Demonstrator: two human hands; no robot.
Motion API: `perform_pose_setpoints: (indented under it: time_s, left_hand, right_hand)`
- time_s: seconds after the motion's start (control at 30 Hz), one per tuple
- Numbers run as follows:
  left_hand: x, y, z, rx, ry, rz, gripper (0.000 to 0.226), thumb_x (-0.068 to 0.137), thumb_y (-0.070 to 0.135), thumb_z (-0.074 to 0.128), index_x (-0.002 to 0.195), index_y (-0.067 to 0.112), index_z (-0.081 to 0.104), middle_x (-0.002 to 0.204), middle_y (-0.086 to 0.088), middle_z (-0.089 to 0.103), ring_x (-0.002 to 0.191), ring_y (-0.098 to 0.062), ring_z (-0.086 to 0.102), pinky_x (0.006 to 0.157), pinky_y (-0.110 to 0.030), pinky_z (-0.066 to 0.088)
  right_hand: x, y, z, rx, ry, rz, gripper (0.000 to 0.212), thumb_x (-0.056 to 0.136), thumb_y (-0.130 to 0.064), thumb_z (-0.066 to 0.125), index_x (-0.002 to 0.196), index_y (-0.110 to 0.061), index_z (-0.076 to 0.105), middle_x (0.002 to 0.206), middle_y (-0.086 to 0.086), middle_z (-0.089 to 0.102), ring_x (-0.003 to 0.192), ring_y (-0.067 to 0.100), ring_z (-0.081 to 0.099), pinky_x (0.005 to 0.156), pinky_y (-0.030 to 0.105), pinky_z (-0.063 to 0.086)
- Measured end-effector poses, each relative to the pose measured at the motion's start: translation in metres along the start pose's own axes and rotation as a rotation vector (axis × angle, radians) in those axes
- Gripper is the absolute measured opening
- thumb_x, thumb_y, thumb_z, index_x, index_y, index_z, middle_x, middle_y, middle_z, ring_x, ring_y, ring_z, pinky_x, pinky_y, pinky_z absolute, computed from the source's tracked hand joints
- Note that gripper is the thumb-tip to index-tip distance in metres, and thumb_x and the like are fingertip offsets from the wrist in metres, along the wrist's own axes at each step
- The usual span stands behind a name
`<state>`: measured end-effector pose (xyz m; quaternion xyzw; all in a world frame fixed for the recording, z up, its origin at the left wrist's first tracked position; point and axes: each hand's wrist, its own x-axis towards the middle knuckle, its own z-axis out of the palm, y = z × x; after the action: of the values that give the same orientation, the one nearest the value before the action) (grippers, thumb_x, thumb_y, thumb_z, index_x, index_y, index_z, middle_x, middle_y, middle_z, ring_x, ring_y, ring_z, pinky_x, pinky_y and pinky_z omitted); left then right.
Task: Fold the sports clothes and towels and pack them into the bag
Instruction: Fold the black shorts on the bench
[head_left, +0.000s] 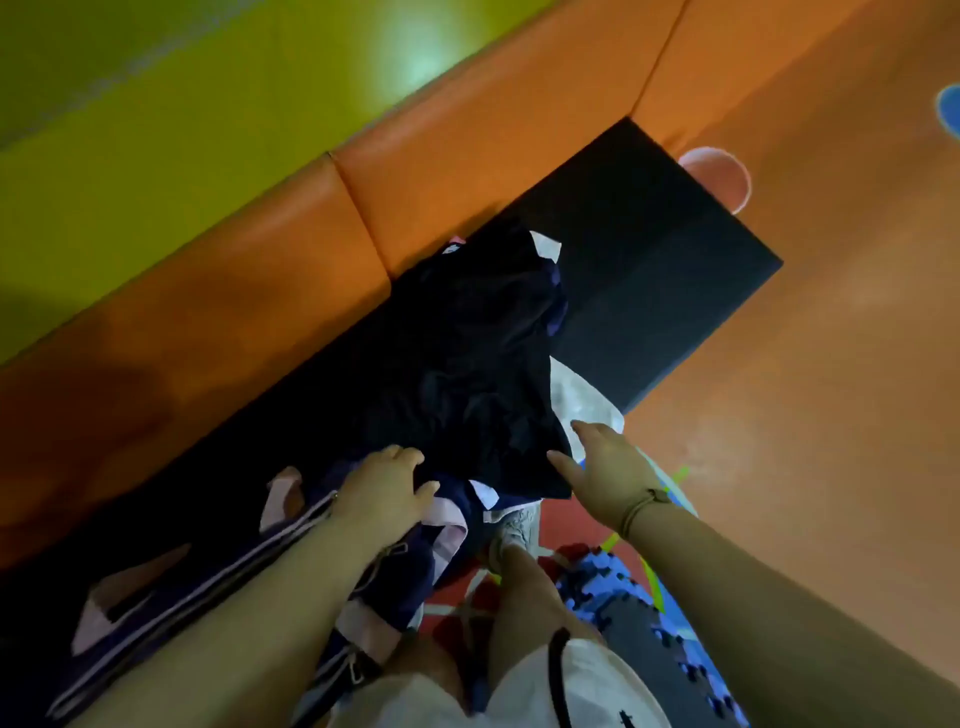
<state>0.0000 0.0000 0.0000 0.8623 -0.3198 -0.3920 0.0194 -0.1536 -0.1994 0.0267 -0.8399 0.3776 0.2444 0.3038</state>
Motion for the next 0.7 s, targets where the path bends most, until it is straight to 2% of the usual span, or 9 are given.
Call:
perform_pose_setpoints:
  time_s: [0.13,0.27,0.4,0.53,0.63,0.7]
  left_hand:
    - [0.035,0.006,0.005,0.101,0.011,-0.012,0.045,0.094,0.038,0.049,0.134,0.018,0.044,0.134,-0.003,0.045,0.123,-0.024,0.043,0.097,-0.036,0.041]
    - [0.064,-0.009,0.014,0.219,-0.021,0.013,0.047,0.095,0.031,0.049,0.138,0.017,0.038,0.136,-0.004,0.041,0.125,-0.026,0.039,0.097,-0.036,0.040]
    - [0.089,-0.029,0.026,0.379,-0.056,0.073,0.060,0.092,0.027,0.055,0.145,0.023,0.028,0.146,-0.005,0.028,0.134,-0.029,0.025,0.104,-0.039,0.030]
    - [0.108,-0.045,0.039,0.499,-0.023,0.103,0.073,0.086,0.019,0.061,0.146,0.031,0.021,0.149,-0.006,0.018,0.132,-0.032,0.022,0.106,-0.041,0.020]
    - [0.116,-0.054,0.043,0.528,-0.014,0.151,0.082,0.079,0.008,0.064,0.146,0.029,0.022,0.147,-0.009,0.020,0.127,-0.035,0.027,0.105,-0.040,0.019]
    - [0.119,-0.059,0.043,0.569,0.023,0.216,0.080,0.072,0.012,0.071,0.142,0.026,0.034,0.140,-0.012,0.034,0.115,-0.036,0.042,0.100,-0.042,0.029]
  right_hand:
    - [0.043,0.015,-0.004,-0.104,-0.073,-0.022,0.050,0.092,-0.043,0.049,0.132,-0.012,0.044,0.134,0.009,0.049,0.123,0.028,0.044,0.098,0.041,0.042]
    - [0.070,0.016,0.014,-0.154,-0.128,-0.063,0.053,0.091,-0.039,0.053,0.135,-0.013,0.041,0.135,0.009,0.047,0.123,0.030,0.043,0.098,0.042,0.042]
    - [0.086,0.011,0.047,-0.208,-0.182,-0.126,0.051,0.093,-0.037,0.052,0.137,-0.016,0.039,0.136,0.006,0.044,0.124,0.029,0.042,0.098,0.040,0.041]
    - [0.099,0.001,0.082,-0.197,-0.185,-0.162,0.052,0.092,-0.037,0.053,0.137,-0.016,0.040,0.135,0.006,0.045,0.123,0.029,0.043,0.097,0.038,0.041]
    - [0.105,-0.009,0.105,-0.179,-0.195,-0.167,0.056,0.091,-0.038,0.054,0.139,-0.016,0.037,0.138,0.006,0.041,0.126,0.029,0.040,0.098,0.038,0.040]
    - [0.107,-0.017,0.119,-0.181,-0.185,-0.178,0.061,0.089,-0.040,0.056,0.140,-0.015,0.034,0.141,0.006,0.037,0.127,0.029,0.039,0.099,0.038,0.039]
